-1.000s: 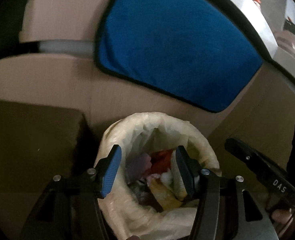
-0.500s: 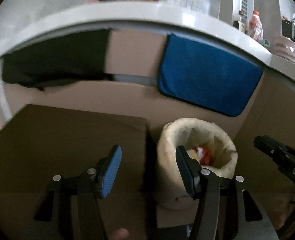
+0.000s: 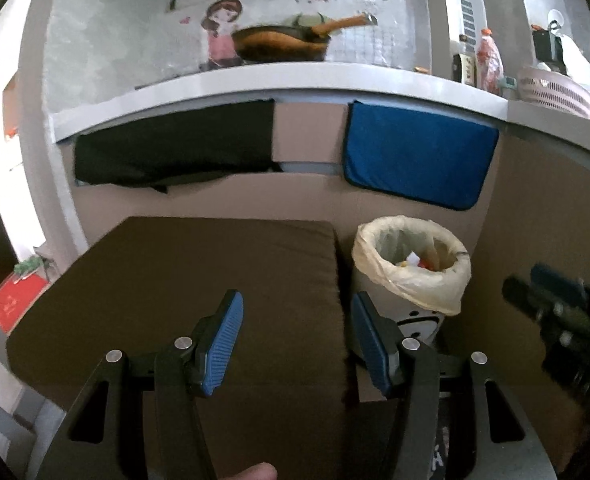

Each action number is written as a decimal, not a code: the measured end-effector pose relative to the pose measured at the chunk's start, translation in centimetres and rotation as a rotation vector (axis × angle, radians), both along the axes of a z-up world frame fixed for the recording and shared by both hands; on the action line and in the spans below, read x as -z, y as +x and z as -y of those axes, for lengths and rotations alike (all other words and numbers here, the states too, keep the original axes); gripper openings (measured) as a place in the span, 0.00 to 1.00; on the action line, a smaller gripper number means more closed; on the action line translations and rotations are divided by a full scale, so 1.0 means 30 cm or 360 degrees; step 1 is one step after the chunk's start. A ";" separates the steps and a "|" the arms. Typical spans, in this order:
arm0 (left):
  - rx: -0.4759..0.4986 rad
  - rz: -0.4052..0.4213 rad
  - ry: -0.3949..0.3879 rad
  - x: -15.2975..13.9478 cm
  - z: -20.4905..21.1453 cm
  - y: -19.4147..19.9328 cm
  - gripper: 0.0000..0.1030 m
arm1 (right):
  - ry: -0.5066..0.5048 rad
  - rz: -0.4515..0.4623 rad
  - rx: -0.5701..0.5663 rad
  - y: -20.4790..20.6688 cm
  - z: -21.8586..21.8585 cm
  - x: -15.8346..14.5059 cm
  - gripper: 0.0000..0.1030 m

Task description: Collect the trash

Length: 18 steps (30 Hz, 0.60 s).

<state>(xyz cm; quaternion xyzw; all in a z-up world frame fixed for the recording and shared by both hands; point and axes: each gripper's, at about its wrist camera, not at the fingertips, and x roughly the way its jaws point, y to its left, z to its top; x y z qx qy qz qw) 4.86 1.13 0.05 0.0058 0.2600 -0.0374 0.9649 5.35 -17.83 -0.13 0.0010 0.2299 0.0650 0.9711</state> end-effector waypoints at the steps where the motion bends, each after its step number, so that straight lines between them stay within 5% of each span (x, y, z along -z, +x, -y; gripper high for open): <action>1: -0.0012 0.0015 -0.0008 -0.008 -0.007 -0.017 0.55 | 0.0002 -0.0008 0.0001 -0.022 -0.010 0.007 0.42; 18: -0.0096 0.0145 0.0006 -0.056 -0.037 -0.152 0.55 | 0.0079 0.0037 0.0001 -0.151 -0.032 0.008 0.42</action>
